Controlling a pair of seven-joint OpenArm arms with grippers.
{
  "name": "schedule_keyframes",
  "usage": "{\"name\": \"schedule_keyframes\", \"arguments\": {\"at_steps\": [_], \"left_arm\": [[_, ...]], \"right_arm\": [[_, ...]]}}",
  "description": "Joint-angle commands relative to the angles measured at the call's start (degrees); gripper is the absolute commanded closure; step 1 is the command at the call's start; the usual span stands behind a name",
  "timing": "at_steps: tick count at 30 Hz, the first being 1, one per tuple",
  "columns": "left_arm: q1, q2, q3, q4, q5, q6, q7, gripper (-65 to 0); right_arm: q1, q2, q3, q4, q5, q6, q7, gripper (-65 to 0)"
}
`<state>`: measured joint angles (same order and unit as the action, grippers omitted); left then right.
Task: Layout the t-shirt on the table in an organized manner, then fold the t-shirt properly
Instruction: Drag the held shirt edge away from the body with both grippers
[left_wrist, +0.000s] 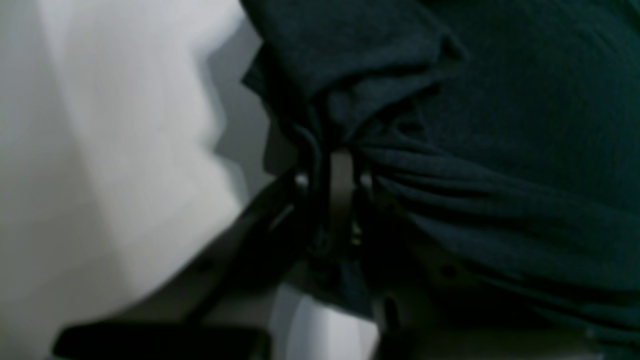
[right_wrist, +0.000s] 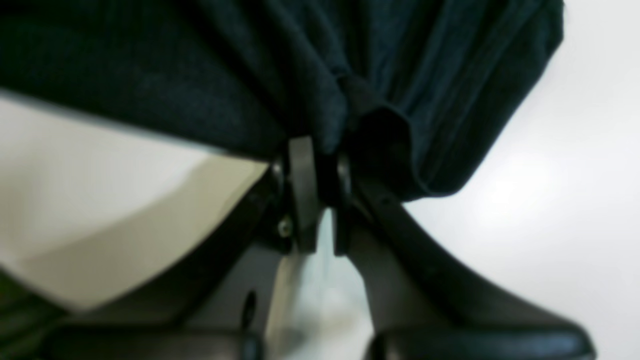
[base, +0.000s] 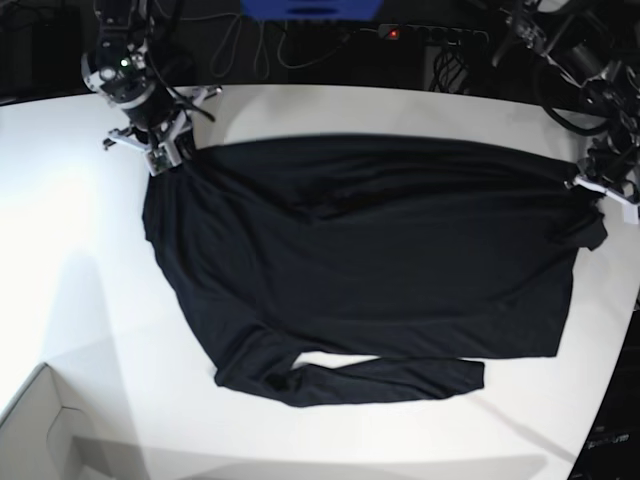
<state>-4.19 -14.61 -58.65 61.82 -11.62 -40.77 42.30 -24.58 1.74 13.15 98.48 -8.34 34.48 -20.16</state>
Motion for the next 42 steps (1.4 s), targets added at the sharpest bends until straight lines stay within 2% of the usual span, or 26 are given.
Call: {"name": "schedule_keyframes", "arguments": {"at_steps": [1, 6, 11, 19, 32, 37, 40, 42], "left_arm": [[1.6, -0.9, -0.2, 1.1, 3.0, 0.8, 2.6, -0.2], [6.3, -0.5, -0.3, 8.6, 3.0, 0.8, 2.8, -0.2], [9.2, -0.7, -0.4, 13.3, 3.0, 0.8, 6.5, -0.2], [9.7, -0.6, -4.7, 14.7, 3.0, 0.8, 7.7, -0.2], [9.4, -0.5, -4.3, 14.5, 3.0, 0.8, 7.9, -0.5], [9.4, -0.5, -4.3, 14.8, 3.0, 0.8, 8.0, -1.7], [9.4, -0.5, -4.4, 14.9, 3.0, 0.8, 8.0, -6.5], [9.4, -0.5, -4.6, 14.9, 3.0, 0.8, 8.0, -12.4]], "right_arm": [[-1.0, 0.3, 0.1, 2.1, 0.6, -0.1, 1.0, 0.0], [-4.7, 0.2, 0.0, 5.7, 0.6, -0.1, 1.0, 0.0], [-7.6, 0.2, -0.1, 7.1, 0.6, -0.1, 1.0, 0.0], [-10.9, 0.2, -0.2, 7.3, 0.6, 0.0, 1.1, 0.0], [-12.6, 0.3, -1.5, 7.5, 0.6, 0.0, 1.1, 0.0], [-13.3, 0.3, -2.6, 8.0, 0.6, 0.0, 1.1, -10.9], [-13.5, 0.2, -2.5, 9.6, 0.6, 0.0, 1.1, -13.2], [-13.6, 0.2, -2.3, 10.8, 0.6, 0.0, 1.1, -13.2]]}}
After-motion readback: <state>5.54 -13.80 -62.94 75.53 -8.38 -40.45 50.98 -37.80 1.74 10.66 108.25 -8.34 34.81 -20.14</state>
